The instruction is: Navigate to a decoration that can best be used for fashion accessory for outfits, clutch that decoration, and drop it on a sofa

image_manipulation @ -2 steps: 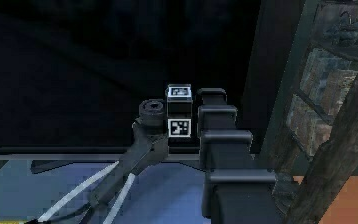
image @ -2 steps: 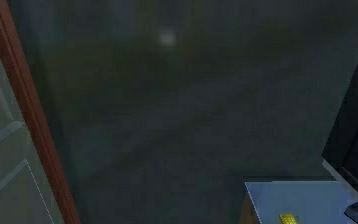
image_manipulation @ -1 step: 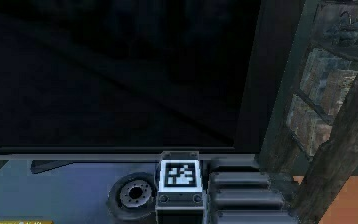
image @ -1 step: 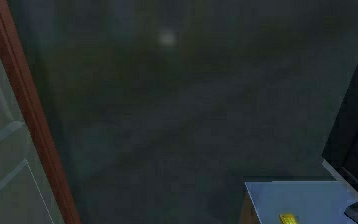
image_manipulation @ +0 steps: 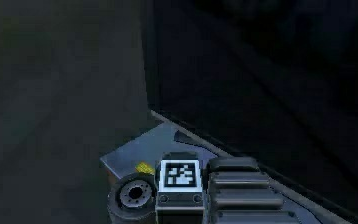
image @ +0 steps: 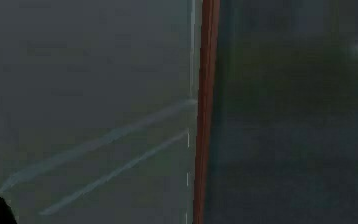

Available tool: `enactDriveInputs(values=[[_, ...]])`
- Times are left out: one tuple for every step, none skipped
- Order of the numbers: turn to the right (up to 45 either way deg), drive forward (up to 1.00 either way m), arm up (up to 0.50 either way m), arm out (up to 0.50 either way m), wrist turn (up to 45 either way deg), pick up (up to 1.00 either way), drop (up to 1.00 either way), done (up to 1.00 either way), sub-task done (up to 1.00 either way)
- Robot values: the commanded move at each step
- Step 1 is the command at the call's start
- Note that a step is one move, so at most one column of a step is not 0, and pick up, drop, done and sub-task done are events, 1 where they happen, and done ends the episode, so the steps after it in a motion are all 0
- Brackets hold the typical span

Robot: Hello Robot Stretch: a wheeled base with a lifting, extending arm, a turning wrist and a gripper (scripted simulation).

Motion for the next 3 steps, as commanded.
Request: enactDriveInputs(values=[[-45.0,0.00,0.00,0.00,0.0,0.00,0.00,0.00,0.00],[-45.0,0.00,0.00,0.00,0.0,0.00,0.00,0.00,0.00],[-18.0,0.00,0.00,0.00,0.0,0.00,0.00,0.00,0.00]])
